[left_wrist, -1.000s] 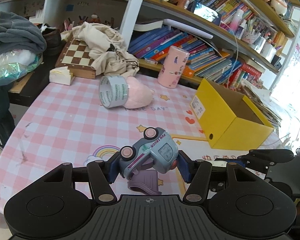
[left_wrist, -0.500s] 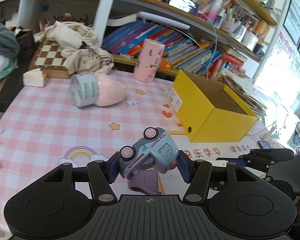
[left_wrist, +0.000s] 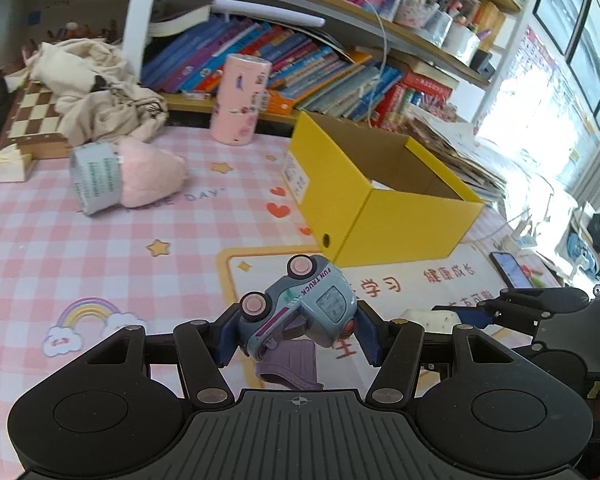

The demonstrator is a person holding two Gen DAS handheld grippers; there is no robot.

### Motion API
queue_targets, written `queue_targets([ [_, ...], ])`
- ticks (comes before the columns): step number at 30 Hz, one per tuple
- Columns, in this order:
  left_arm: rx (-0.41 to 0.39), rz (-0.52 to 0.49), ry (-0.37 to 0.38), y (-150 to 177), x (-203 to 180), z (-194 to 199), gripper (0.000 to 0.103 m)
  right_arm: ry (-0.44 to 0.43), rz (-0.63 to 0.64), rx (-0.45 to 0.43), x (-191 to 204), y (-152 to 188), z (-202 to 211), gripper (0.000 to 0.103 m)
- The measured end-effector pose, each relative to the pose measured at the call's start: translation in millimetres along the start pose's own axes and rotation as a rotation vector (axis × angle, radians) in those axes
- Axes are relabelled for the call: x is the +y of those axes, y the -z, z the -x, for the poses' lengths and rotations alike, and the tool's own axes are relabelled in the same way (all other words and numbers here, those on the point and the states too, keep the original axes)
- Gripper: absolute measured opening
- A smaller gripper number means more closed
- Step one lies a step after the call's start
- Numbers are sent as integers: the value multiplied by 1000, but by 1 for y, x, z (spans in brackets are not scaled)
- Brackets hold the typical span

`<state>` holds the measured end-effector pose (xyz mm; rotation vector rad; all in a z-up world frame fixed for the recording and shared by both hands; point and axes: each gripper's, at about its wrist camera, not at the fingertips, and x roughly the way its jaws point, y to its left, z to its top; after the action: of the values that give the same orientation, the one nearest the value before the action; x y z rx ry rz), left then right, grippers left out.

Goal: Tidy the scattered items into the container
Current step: 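Carry the sponge and toy truck with both tools toward the yellow box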

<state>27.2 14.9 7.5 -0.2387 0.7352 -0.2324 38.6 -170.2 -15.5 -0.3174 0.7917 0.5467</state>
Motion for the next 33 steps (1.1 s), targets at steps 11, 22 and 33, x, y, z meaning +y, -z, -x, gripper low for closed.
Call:
queue_targets([
  [11,32,-36,27,-12,-36,-32,58,29,-53,11,-45,9,3,46],
  [22,59,-67,38,-24,-79,-67,58,23,-81,18,-99,15,-1,46],
  [33,69,-89,17,-33,-115,-90,58,-17,-87,2,-145,16,-4,46],
])
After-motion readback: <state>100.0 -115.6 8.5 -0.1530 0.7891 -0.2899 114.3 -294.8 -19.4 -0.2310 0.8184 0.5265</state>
